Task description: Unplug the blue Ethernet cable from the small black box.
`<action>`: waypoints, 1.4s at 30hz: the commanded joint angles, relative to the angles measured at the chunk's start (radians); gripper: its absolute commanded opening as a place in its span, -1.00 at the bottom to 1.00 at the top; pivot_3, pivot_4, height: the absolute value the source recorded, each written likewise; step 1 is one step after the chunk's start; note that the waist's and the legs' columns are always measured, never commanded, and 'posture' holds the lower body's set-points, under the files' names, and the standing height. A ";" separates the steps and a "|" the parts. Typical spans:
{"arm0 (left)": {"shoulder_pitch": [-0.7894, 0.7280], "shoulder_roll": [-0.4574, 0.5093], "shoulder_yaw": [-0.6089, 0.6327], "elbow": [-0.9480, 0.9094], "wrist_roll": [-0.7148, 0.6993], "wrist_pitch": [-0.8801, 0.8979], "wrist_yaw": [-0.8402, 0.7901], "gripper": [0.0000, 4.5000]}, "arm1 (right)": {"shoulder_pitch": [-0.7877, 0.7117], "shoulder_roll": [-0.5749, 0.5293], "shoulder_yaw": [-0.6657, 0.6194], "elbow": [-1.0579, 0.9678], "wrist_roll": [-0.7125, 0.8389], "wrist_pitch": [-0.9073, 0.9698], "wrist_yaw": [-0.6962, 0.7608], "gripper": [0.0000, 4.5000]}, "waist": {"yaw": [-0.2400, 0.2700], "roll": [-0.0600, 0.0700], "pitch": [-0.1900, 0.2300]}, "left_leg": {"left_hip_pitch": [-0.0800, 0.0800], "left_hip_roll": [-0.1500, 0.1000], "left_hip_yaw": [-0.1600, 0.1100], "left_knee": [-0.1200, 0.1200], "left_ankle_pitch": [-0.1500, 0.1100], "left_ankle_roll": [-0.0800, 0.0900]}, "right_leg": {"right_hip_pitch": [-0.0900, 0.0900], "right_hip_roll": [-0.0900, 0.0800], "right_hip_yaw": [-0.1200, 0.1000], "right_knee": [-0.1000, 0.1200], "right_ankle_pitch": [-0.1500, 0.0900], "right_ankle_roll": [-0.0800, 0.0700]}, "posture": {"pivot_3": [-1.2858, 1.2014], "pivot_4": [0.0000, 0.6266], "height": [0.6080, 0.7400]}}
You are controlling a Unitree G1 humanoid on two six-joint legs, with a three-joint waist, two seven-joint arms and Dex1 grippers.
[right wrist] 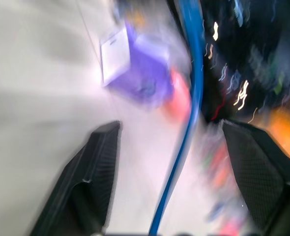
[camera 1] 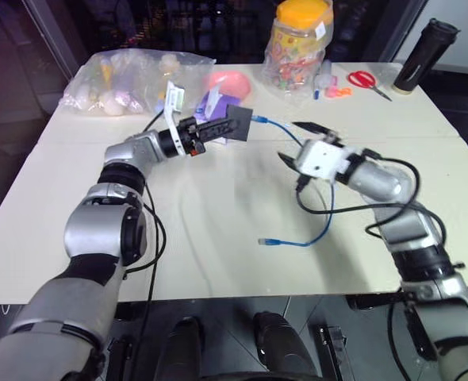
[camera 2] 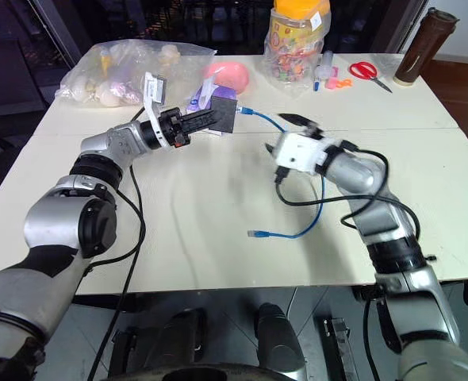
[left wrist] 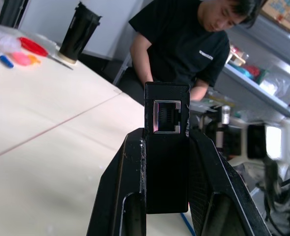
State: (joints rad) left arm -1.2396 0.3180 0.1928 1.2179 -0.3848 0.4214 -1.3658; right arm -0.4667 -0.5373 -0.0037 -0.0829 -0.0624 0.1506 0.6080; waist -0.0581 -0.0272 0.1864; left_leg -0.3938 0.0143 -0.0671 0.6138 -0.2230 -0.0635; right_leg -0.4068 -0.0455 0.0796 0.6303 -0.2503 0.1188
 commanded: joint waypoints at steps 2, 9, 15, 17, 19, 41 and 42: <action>-0.010 -0.016 0.043 -0.072 -0.055 0.093 -0.065 -0.78 | 0.021 0.206 -0.220 -0.324 0.544 0.487 -0.101 0.37 | -0.006 0.000 0.000 | 0.001 0.000 -0.001 0.000 0.000 0.000 | 0.000 0.000 0.000 0.002 0.000 0.000 | 0.03 -0.52 0.98; -0.003 -0.055 0.066 -0.164 -0.124 0.238 -0.131 -0.78 | 0.007 0.358 -0.335 -0.388 0.839 0.684 -0.306 0.37 | 0.002 0.000 0.000 | 0.001 0.000 -0.003 0.000 0.000 0.000 | 0.001 0.000 -0.002 0.001 0.000 -0.001 | 0.03 -0.52 0.98; 0.031 -0.101 0.050 -0.306 -0.173 0.351 -0.130 -0.78 | -0.022 0.397 -0.345 -0.371 0.931 0.670 -0.393 0.37 | 0.013 0.000 0.000 | 0.001 0.000 -0.002 -0.001 0.000 0.000 | 0.001 0.000 -0.002 0.000 0.000 -0.001 | 0.03 -0.52 0.98; 0.049 -0.106 0.046 -0.333 -0.179 0.366 -0.119 -0.78 | -0.026 0.398 -0.335 -0.370 0.947 0.662 -0.398 0.37 | 0.013 0.000 0.000 | 0.000 0.000 -0.002 -0.001 0.000 0.000 | 0.001 0.000 -0.002 0.000 0.000 0.000 | 0.03 -0.52 0.98; 0.059 -0.106 0.046 -0.347 -0.181 0.372 -0.112 -0.78 | -0.027 0.397 -0.323 -0.372 0.959 0.656 -0.402 0.37 | 0.011 0.000 0.000 | 0.000 0.000 -0.002 -0.001 0.000 0.000 | 0.001 0.000 -0.002 0.000 0.000 0.000 | 0.03 -0.52 0.98; 0.092 -0.119 0.055 -0.380 -0.224 0.397 -0.063 -0.78 | -0.012 0.361 -0.243 -0.388 1.057 0.585 -0.390 0.37 | 0.013 0.000 0.000 | 0.000 0.000 -0.002 -0.001 0.000 0.000 | 0.000 0.000 -0.002 0.000 0.000 -0.001 | 0.03 -0.52 0.98; 0.093 -0.119 0.055 -0.382 -0.225 0.400 -0.063 -0.78 | -0.013 0.360 -0.242 -0.387 1.062 0.583 -0.392 0.37 | 0.013 0.000 0.000 | 0.000 0.000 -0.002 -0.001 0.000 0.000 | 0.000 0.000 -0.002 0.000 0.000 -0.001 | 0.03 -0.52 0.98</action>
State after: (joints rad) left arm -1.1399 0.1963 0.2469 0.8762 -0.5800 0.8188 -1.4153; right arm -0.4554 -0.1768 -0.2405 -0.4468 0.9694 0.7546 0.2170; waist -0.0453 -0.0268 0.1865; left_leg -0.3936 0.0147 -0.0694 0.6131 -0.2231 -0.0634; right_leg -0.4064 -0.0453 0.0778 0.6299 -0.2501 0.1182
